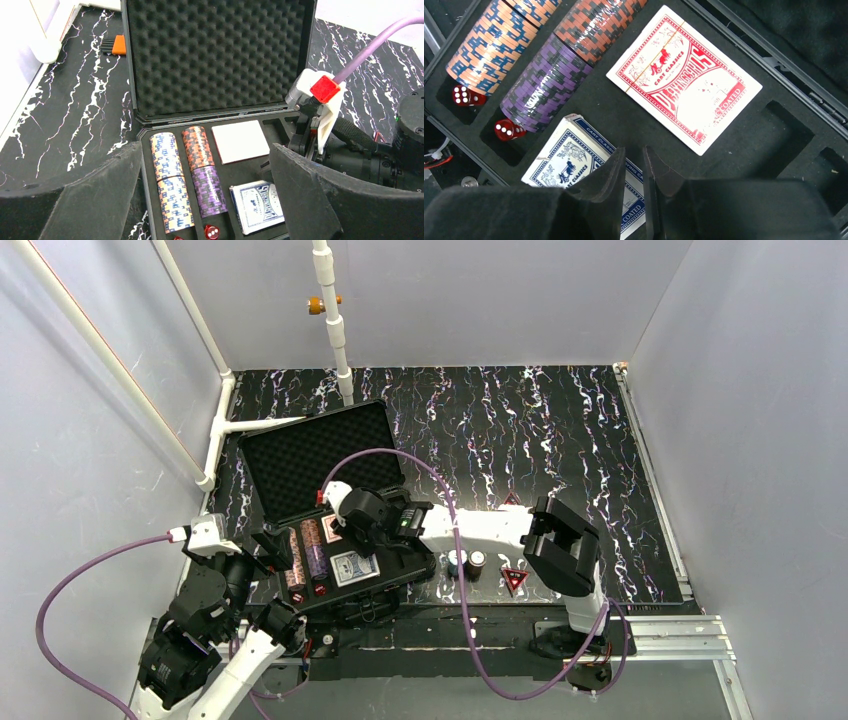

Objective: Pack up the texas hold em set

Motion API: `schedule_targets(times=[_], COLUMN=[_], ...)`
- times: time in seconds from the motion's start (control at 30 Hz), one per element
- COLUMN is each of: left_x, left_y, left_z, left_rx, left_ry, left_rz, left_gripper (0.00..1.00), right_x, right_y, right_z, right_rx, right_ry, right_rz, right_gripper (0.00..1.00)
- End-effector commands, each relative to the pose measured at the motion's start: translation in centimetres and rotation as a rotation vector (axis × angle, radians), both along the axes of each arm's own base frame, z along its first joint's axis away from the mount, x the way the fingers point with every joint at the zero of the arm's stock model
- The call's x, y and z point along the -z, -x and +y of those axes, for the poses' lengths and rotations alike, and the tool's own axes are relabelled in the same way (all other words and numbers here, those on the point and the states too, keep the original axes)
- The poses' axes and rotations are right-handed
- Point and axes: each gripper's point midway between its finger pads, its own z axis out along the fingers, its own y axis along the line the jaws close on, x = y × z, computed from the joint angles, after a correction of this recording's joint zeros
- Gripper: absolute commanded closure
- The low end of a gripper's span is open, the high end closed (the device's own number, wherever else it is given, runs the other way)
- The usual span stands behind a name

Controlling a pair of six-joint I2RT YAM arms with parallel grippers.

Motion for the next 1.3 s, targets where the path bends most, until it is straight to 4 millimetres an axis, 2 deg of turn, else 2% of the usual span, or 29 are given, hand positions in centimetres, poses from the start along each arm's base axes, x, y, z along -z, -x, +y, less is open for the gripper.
schedule_targets(times=[0.0, 0.17, 0.47, 0.6, 0.8, 0.93, 1.1, 1.27], left_x=[0.0, 0.0, 0.0, 0.1, 0.1, 0.2, 0.1, 0.2], left_y=[-0.3, -0.3, -0.3, -0.4, -0.4, -0.4, -0.3, -0.3], left_z=[0.0, 0.0, 0.0, 0.0, 0.0, 0.0, 0.0, 0.0], left_rx=[-0.010, -0.011, -0.011, -0.010, -0.010, -0.011, -0.011, -0.010], left_ry=[-0.015, -0.015, -0.017, -0.018, -0.018, -0.020, -0.019, -0.017], left_rz=[0.005, 0.005, 0.009, 0.011, 0.013, 0.015, 0.013, 0.016], left_gripper=[0.02, 0.02, 0.02, 0.02, 0.02, 0.02, 0.02, 0.02], right_x=[0.5, 1.5, 1.2, -0.8, -5.5, -7.0, -6.4, -3.8], right_y=[0.9, 1.4, 1.9, 1.4, 0.1, 0.2, 1.3, 3.0], right_z=[-0.2, -1.1, -1.0, -0.2, 0.7, 0.6, -0.4, -1.3], right_rx=[0.009, 0.027, 0.019, 0.017, 0.037, 0.046, 0.052, 0.066], right_ry=[-0.016, 0.004, -0.013, -0.054, -0.137, -0.164, -0.154, -0.126], right_rz=[0.051, 0.080, 0.093, 0.061, -0.020, -0.019, 0.026, 0.097], right_gripper=[0.74, 0.75, 0.75, 0.75, 0.68, 0.65, 0.64, 0.63])
